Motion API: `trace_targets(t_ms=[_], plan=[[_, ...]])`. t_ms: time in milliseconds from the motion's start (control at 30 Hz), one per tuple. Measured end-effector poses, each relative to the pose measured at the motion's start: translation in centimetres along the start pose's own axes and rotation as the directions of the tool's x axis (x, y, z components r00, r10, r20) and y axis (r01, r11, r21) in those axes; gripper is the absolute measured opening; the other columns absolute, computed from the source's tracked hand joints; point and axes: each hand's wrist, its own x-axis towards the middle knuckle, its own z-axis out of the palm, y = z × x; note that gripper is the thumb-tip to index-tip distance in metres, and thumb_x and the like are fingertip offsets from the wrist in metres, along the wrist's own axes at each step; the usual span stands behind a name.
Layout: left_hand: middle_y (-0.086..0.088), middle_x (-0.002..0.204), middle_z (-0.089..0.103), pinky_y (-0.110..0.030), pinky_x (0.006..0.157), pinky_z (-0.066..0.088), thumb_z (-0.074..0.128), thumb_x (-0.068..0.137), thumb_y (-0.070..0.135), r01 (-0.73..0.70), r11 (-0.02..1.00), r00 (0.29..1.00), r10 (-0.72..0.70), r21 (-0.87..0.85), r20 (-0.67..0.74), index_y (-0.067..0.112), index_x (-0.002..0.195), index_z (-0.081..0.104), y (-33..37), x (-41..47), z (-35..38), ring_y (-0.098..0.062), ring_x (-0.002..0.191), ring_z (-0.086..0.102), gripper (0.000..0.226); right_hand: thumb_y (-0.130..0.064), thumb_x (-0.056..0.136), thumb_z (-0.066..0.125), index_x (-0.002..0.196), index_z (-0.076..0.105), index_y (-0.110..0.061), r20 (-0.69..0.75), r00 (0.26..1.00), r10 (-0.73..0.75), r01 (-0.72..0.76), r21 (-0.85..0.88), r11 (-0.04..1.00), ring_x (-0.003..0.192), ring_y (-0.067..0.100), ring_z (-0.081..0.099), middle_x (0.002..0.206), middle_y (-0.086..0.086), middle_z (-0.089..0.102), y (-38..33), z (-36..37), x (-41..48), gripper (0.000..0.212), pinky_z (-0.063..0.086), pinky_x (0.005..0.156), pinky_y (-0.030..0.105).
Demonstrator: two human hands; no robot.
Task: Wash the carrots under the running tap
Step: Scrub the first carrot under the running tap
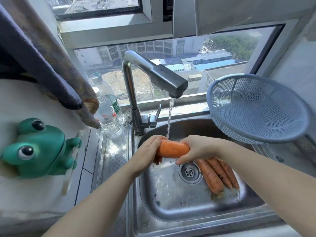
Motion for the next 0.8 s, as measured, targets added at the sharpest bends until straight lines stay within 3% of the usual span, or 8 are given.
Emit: trace_targets(t_ms=[100, 200, 333, 400, 500, 600, 667, 800], plan=[[-0.006, 0.086, 0.054, -0.024, 0.053, 0.043, 0.034, 0.103, 0.036, 0.042, 0.986, 0.993, -0.059, -0.161, -0.098, 0.017, 0.106, 0.057, -0.3, 0.1, 1.0, -0.011, 0.056, 0.048, 0.03, -0.032, 0.078, 0.078, 0.096, 0.064, -0.008, 0.012, 1.0, 0.019, -0.021, 0.153, 0.988, 0.064, 0.021, 0.066, 0.072, 0.001, 0.068, 0.1, 0.2, 0.1, 0.033, 0.057, 0.062, 0.028], [-0.005, 0.093, 0.051, -0.024, 0.058, 0.045, 0.042, 0.1, 0.036, 0.036, 0.969, 0.993, -0.062, -0.243, -0.1, 0.022, 0.124, 0.047, -1.3, -0.3, 2.1, -0.007, 0.055, 0.047, 0.028, -0.031, 0.078, 0.077, 0.091, 0.064, -0.011, -0.003, 0.998, 0.069, -0.068, 0.186, 0.98, 0.056, 0.016, 0.062, 0.067, 0.0, 0.066, 0.4, 0.8, 0.1, 0.028, 0.054, 0.057, 0.026], [0.003, 0.12, 0.046, -0.037, 0.093, 0.052, 0.051, 0.096, 0.035, 0.013, 0.999, 0.999, -0.014, -0.033, -0.031, 0.034, 0.138, 0.032, -2.3, -0.8, 2.1, -0.014, 0.097, 0.059, 0.046, -0.03, 0.078, 0.075, 0.087, 0.063, -0.012, 0.028, 0.992, 0.122, -0.125, 0.227, 0.966, 0.053, 0.014, 0.056, 0.066, 0.0, 0.063, 0.7, 2.1, -0.3, 0.023, 0.05, 0.054, 0.025], [0.008, 0.122, 0.045, -0.041, 0.1, 0.049, 0.053, 0.096, 0.029, 0.006, 0.993, 1.0, -0.008, -0.116, -0.013, 0.035, 0.133, 0.037, -2.1, -0.6, 1.9, -0.02, 0.114, 0.056, 0.04, -0.03, 0.079, 0.074, 0.085, 0.062, -0.011, 0.04, 0.991, 0.13, -0.136, 0.296, 0.946, 0.053, 0.016, 0.054, 0.063, 0.0, 0.06, 0.8, 2.7, -0.3, 0.024, 0.047, 0.054, 0.027], [0.0, 0.117, 0.048, -0.041, 0.09, 0.055, 0.056, 0.095, 0.02, 0.039, 0.957, 0.998, -0.053, -0.288, -0.04, 0.033, 0.115, 0.049, -1.0, 0.0, 2.4, -0.022, 0.104, 0.057, 0.025, -0.028, 0.081, 0.072, 0.083, 0.06, -0.011, 0.026, 0.991, 0.132, -0.131, 0.399, 0.908, 0.05, 0.016, 0.051, 0.059, -0.001, 0.058, 0.6, 3.1, -0.5, 0.021, 0.044, 0.054, 0.029], [-0.006, 0.104, 0.054, -0.031, 0.066, 0.052, 0.053, 0.097, 0.02, 0.018, 0.922, 0.96, -0.124, -0.386, -0.252, 0.026, 0.098, 0.052, 0.1, 0.8, 3.7, -0.016, 0.082, 0.055, 0.006, -0.026, 0.078, 0.07, 0.075, 0.058, -0.013, -0.101, 0.989, 0.107, -0.069, 0.324, 0.944, 0.046, 0.017, 0.054, 0.051, -0.005, 0.057, -0.1, 3.5, -0.1, 0.018, 0.045, 0.052, 0.028], [-0.008, 0.102, 0.055, -0.03, 0.063, 0.05, 0.049, 0.099, 0.025, 0.034, 0.894, 0.929, -0.193, -0.448, -0.314, 0.025, 0.097, 0.052, 0.4, 1.3, 4.2, -0.016, 0.08, 0.054, 0.004, -0.025, 0.074, 0.069, 0.072, 0.058, -0.013, -0.172, 0.98, 0.096, -0.05, 0.253, 0.966, 0.045, 0.016, 0.055, 0.051, -0.005, 0.058, -0.4, 3.5, 0.0, 0.017, 0.045, 0.05, 0.026], [-0.007, 0.125, 0.047, -0.04, 0.084, 0.053, 0.041, 0.103, 0.02, 0.149, 0.779, 0.978, -0.206, -0.608, -0.023, 0.029, 0.115, 0.05, 0.5, 0.7, 3.0, -0.021, 0.103, 0.056, 0.018, -0.024, 0.076, 0.071, 0.082, 0.063, -0.008, -0.098, 0.984, 0.151, -0.112, 0.322, 0.94, 0.049, 0.018, 0.054, 0.057, 0.0, 0.06, -0.1, 2.8, -0.6, 0.02, 0.046, 0.053, 0.028]])
